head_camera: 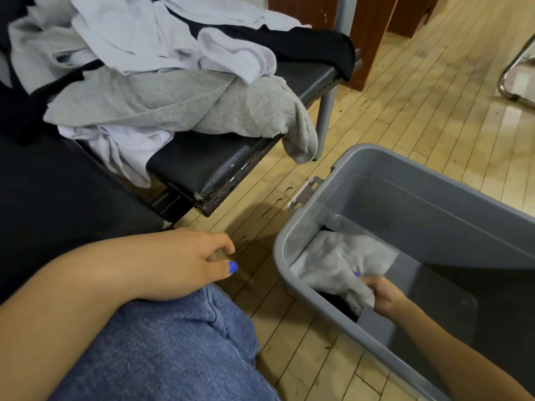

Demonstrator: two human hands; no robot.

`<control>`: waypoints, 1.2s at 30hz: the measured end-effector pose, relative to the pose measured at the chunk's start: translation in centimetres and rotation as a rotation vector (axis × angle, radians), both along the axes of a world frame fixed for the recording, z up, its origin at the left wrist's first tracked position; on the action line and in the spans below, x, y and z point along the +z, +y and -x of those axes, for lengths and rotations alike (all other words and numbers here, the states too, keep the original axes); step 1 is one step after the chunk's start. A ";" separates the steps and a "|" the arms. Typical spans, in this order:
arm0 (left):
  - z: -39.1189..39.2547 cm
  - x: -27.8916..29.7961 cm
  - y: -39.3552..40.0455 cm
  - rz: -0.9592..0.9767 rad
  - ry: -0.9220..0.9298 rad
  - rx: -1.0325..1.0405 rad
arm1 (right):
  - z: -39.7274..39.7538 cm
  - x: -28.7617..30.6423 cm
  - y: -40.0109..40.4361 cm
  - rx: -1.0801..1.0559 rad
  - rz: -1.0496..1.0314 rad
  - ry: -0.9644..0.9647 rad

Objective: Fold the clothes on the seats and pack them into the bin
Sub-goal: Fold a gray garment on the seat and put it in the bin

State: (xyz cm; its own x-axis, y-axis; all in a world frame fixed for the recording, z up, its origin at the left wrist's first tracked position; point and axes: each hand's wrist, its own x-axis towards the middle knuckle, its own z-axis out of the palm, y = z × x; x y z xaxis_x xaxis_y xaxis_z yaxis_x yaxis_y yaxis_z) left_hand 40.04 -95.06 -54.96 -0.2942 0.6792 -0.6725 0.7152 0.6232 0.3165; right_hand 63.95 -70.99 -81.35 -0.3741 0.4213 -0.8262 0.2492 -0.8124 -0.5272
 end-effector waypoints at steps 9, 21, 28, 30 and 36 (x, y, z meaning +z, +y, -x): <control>0.1 0.2 -0.4 -0.039 -0.047 0.016 | -1.4 -5.2 -0.4 0.160 -0.045 -0.296; 0.7 -0.7 -0.9 -0.104 -0.104 0.015 | -0.6 -4.5 -1.6 0.673 -0.396 -0.644; 0.7 -0.7 -1.7 -0.177 -0.086 0.024 | -0.4 -3.6 -0.5 0.177 -0.426 -0.880; 0.7 -0.7 -1.6 -0.185 -0.068 0.015 | -0.7 -3.2 0.0 0.204 -0.711 -0.935; 1.0 -1.2 -1.6 -0.102 -0.108 0.021 | 2.0 -4.4 -1.3 1.307 -0.993 -0.794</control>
